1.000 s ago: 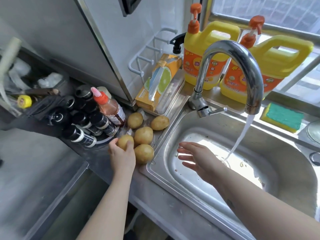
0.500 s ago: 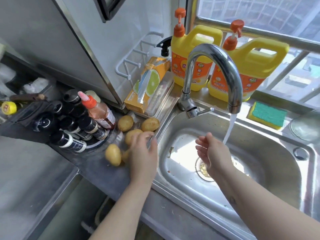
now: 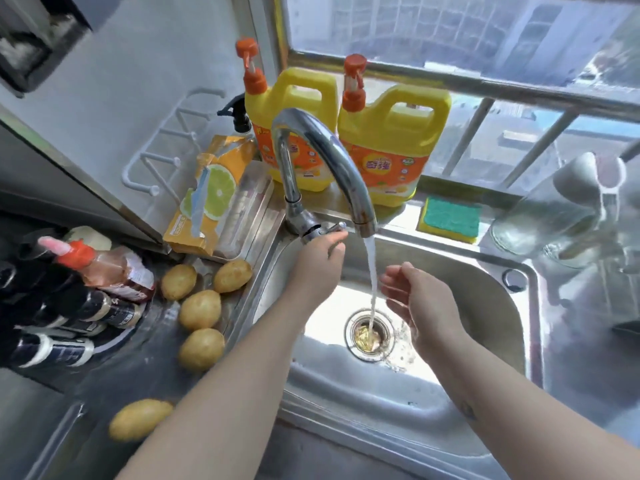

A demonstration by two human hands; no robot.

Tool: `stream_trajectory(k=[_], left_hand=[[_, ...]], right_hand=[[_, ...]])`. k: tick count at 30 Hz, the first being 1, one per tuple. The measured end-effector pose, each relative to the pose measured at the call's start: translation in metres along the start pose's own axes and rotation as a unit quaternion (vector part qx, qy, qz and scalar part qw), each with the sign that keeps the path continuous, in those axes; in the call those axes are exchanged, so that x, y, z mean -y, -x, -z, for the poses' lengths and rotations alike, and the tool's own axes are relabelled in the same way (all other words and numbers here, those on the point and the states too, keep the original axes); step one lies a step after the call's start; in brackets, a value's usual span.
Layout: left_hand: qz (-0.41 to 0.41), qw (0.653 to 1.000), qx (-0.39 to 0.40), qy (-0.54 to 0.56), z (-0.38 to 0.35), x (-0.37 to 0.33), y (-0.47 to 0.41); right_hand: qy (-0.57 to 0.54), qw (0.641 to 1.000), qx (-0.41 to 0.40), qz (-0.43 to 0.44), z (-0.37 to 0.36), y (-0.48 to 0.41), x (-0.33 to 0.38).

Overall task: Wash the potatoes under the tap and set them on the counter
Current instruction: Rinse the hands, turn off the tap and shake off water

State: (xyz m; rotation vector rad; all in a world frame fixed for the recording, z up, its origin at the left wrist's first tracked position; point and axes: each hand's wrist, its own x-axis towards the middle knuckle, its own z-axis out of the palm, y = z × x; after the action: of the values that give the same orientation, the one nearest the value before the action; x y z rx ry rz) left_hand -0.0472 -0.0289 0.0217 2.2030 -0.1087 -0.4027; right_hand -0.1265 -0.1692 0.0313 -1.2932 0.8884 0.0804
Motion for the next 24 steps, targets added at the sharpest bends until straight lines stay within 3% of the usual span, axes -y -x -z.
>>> stream_trajectory(k=[7,24], left_hand=[[-0.009,1.0,-0.007,-0.003,-0.005,0.006,-0.004],[0.006,0.998,-0.058,0.033,-0.007,-0.003,-0.013]], right_hand=[[0.018,0.998,0.046,-0.034,-0.012,0.003,-0.01],[-0.027,0.996,0.059,-0.062,-0.017,0.005,-0.014]])
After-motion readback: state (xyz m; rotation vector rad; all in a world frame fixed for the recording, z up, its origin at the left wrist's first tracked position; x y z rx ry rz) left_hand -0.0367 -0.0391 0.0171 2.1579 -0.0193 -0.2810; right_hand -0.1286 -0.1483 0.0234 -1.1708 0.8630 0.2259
